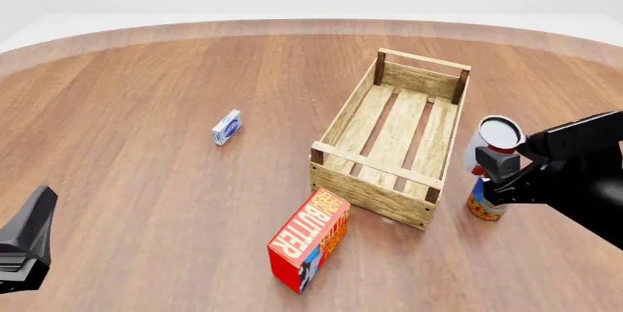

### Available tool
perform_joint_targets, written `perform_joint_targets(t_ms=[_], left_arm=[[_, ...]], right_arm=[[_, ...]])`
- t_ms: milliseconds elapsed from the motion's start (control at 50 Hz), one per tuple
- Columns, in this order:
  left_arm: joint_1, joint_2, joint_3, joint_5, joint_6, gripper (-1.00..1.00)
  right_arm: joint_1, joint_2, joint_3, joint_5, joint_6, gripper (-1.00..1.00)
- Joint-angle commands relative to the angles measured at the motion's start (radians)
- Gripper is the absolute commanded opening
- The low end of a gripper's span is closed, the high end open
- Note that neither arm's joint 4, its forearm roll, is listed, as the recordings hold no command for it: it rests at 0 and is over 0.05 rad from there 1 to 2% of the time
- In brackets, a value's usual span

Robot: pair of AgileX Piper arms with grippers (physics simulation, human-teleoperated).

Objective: Pick up the tomato sauce, and put it in the wooden tray.

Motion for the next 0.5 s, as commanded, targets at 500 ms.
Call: perform_joint_targets(t_ms=[500], left_arm=[[0.0,0.0,0.0,0.0,0.0,1.0]], right_arm=[[0.015,0.177,-0.117,-0.075,-0.03,-1.0]])
